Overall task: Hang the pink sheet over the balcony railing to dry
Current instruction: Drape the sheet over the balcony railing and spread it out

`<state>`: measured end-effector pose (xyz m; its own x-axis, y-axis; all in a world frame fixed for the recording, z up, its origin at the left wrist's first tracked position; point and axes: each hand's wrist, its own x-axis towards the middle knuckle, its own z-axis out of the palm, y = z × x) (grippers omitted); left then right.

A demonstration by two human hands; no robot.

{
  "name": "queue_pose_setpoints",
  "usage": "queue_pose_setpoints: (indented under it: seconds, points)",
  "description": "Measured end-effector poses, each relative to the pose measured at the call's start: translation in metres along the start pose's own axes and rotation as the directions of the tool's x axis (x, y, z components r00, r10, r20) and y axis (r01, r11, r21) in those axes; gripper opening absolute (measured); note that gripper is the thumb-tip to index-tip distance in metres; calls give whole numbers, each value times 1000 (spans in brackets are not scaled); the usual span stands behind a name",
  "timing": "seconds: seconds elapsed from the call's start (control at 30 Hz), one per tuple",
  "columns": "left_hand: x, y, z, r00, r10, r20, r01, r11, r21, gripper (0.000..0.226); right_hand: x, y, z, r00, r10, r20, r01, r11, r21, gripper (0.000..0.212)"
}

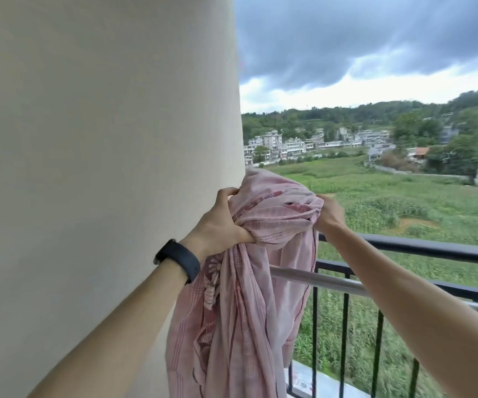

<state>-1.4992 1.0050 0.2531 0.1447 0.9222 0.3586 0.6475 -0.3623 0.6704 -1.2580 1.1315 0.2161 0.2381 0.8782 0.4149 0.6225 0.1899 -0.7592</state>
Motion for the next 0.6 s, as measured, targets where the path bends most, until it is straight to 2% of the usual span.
queue_pose_setpoints:
  seconds: [0.07,0.13,0.17,0.2,0.27,0.3,0.33,0.4,0.5,0.6]
  points:
    - [-9,7,35,992,48,-116,-41,998,56,105,-10,17,-28,998,-4,63,6,999,-40,22]
    - [-28,8,75,972,114,-208,-97,991,92,110,-22,25,-56,955,-10,295,46,993,-113,37]
    - [-38,5,95,982,113,-150,-103,992,73,120,-30,27,-70,927,9,375,63,982,-180,44]
    - [-48,0,115,996,81,-26,-80,996,24,132,-40,31,-83,919,10,394,86,970,-225,48]
    - [-64,-14,146,967,-42,250,74,990,-119,148,-69,42,-100,952,-90,293,152,969,-196,49]
    - [-69,-21,158,945,-89,315,155,969,-190,148,-88,49,-104,967,-153,201,184,972,-145,44]
    - [-73,-25,165,940,-128,316,218,938,-270,142,-108,55,-107,970,-199,139,216,969,-118,41]
    - [-73,-26,169,959,-197,204,266,875,-404,114,-144,68,-105,964,-233,130,253,953,-169,42]
    - [-61,-17,166,949,-306,77,303,813,-497,72,-185,90,-92,954,-262,143,296,886,-358,50]
    - [-47,-15,168,896,-441,-54,337,754,-565,53,-198,94,-85,939,-322,118,339,823,-455,56]
